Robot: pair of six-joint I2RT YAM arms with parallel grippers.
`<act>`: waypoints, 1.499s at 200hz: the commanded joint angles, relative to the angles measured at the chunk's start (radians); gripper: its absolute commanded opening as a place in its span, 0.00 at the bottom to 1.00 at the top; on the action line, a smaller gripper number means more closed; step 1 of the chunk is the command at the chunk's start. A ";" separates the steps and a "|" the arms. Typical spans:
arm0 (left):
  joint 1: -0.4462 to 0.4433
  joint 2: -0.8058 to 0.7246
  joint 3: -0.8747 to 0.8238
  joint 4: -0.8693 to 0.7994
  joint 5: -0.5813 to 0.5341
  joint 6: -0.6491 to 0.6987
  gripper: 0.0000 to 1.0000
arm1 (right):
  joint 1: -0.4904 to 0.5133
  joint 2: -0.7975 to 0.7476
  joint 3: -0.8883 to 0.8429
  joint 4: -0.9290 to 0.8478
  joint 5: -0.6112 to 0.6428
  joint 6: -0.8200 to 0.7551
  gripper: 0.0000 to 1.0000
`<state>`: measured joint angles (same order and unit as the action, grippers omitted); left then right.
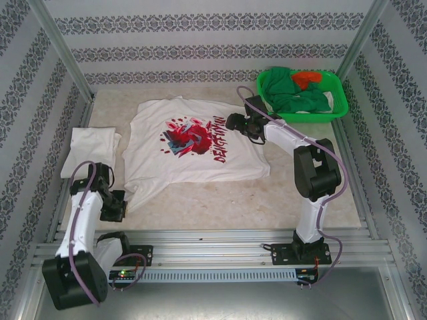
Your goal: Fold and stack the t-shirts
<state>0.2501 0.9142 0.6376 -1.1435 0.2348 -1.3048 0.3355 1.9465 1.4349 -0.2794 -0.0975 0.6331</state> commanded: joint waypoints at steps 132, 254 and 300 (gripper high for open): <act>-0.012 0.199 0.160 0.067 0.134 0.158 0.64 | 0.000 0.003 0.006 0.027 -0.051 0.002 0.83; -0.014 0.504 0.083 0.346 0.106 0.078 0.39 | -0.012 -0.029 -0.037 0.022 -0.025 0.013 0.83; -0.014 0.570 0.044 0.373 0.094 0.069 0.15 | -0.018 -0.021 -0.035 0.015 -0.016 0.003 0.83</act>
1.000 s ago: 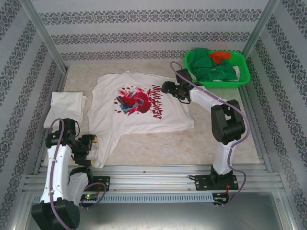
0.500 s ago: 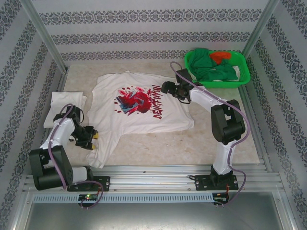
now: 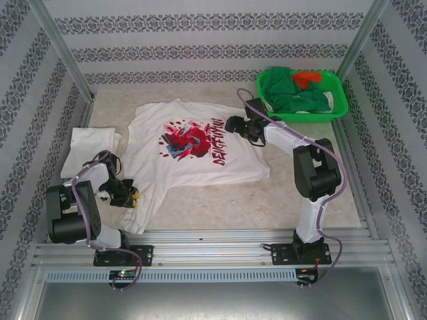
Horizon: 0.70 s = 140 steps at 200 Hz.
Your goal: Fold and stack the t-shirts
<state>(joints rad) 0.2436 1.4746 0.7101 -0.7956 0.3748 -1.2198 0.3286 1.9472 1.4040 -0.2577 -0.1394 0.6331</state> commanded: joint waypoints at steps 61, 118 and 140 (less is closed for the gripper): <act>0.010 0.015 0.028 -0.002 -0.133 0.043 0.05 | -0.016 0.186 0.164 -0.109 -0.002 -0.067 0.83; 0.033 0.099 0.139 -0.002 -0.185 0.088 0.11 | -0.053 0.378 0.402 -0.217 -0.016 -0.037 0.82; 0.046 0.113 0.174 -0.017 -0.194 0.099 0.17 | -0.061 0.436 0.488 -0.263 -0.011 -0.048 0.82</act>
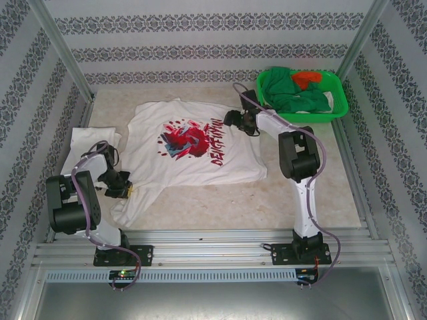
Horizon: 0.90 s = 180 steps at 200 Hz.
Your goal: Fold and stack the t-shirts
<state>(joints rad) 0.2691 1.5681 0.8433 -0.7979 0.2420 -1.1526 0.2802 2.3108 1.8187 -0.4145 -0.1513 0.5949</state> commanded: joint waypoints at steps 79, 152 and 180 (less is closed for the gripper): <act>0.019 -0.177 0.052 -0.146 -0.079 0.066 0.54 | -0.012 0.014 0.090 -0.087 -0.023 -0.020 0.83; -0.004 -0.165 -0.071 0.002 0.129 -0.033 0.47 | 0.004 -0.077 -0.001 -0.031 -0.048 0.010 0.83; -0.022 -0.158 -0.111 0.052 0.151 -0.071 0.50 | 0.010 -0.104 -0.016 -0.025 -0.051 0.007 0.83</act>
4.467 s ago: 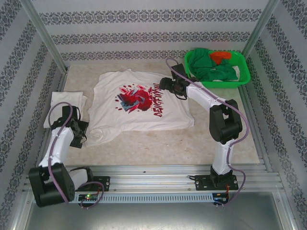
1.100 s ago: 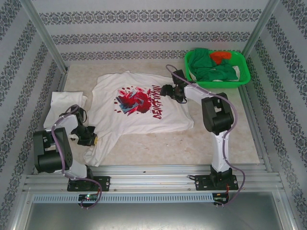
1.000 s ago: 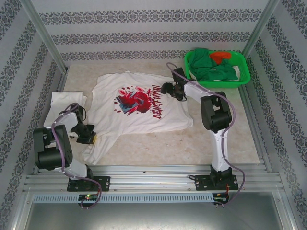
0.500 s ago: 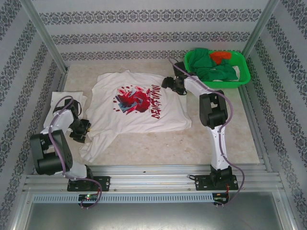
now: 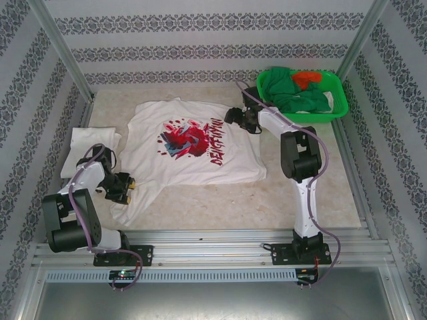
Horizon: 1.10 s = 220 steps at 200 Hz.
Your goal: Fold and stack the t-shirts
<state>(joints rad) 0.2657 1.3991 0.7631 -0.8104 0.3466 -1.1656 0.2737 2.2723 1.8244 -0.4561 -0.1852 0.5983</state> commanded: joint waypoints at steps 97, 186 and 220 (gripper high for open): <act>-0.021 0.040 -0.051 0.074 -0.019 -0.056 0.00 | 0.037 -0.430 -0.358 0.064 0.143 -0.002 0.82; -0.033 -0.018 -0.061 0.046 -0.028 -0.054 0.00 | -0.083 -0.788 -0.887 -0.080 0.135 0.248 0.77; -0.033 -0.009 -0.043 0.034 -0.028 -0.051 0.00 | -0.069 -0.755 -0.874 -0.105 0.043 0.243 0.66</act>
<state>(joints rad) 0.2420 1.3994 0.7101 -0.7441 0.3363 -1.2125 0.1864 1.5139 0.9360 -0.5316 -0.0544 0.8257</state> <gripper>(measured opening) 0.049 0.686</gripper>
